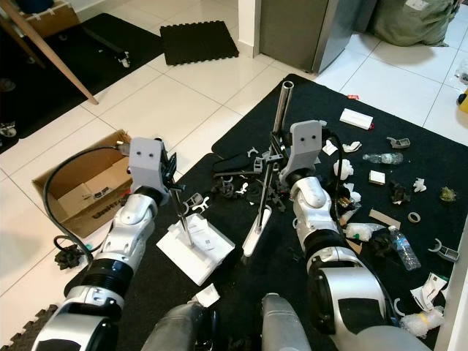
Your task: Sweep floor
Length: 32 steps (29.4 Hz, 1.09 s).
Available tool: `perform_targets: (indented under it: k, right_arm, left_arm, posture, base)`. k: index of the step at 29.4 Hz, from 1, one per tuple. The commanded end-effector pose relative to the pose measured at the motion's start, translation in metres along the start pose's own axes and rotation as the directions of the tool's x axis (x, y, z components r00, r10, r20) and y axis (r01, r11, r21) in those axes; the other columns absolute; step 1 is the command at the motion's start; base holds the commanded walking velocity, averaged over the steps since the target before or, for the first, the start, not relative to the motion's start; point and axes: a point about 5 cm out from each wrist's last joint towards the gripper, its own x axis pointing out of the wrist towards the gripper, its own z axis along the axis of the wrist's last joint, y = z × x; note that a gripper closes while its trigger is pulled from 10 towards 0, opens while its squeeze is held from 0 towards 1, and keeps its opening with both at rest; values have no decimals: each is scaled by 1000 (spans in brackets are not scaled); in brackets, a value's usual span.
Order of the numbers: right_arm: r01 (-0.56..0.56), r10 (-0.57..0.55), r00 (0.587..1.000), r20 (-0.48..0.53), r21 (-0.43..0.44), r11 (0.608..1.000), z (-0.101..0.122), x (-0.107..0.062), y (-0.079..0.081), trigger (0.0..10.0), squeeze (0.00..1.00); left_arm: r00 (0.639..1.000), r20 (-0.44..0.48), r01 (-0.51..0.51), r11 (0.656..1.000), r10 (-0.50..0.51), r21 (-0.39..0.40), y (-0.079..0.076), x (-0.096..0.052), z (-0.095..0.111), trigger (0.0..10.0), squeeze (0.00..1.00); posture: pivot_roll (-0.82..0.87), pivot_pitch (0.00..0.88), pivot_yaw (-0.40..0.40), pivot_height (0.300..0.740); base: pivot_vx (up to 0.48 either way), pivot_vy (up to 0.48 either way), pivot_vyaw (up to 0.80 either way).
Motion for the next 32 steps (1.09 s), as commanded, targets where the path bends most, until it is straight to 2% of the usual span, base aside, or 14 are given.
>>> perform_targets:
  k: [1, 24, 29, 32]
  right_arm:
    - [-6, 6, 1000, 27, -1, 1000, 5, 3, 2, 10000, 0]
    - [-10, 10, 1000, 20, -5, 1000, 4, 2, 2, 10000, 0]
    - [-4, 4, 1000, 19, -10, 1000, 3, 1, 2, 10000, 0]
    - [1, -1, 1000, 17, -8, 1000, 3, 1, 2, 10000, 0]
  left_arm:
    - [999, 54, -7, 1000, 7, 11, 1, 2, 9, 10000, 0]
    - [998, 58, 0, 1000, 1, -10, -2, 4, 9, 10000, 0]
    - [999, 53, 1, 1000, -2, 21, -2, 5, 9, 10000, 0]
    - [998, 56, 4, 1000, -4, 2, -2, 4, 8, 10000, 0]
  posture:
    - [22, 49, 19, 740]
    - [14, 38, 21, 740]
    - [13, 32, 20, 740]
    - [14, 30, 19, 740]
  base:
    - [0, 0, 0]
    - [0, 0, 0]
    - [0, 0, 0]
    - [0, 0, 0]
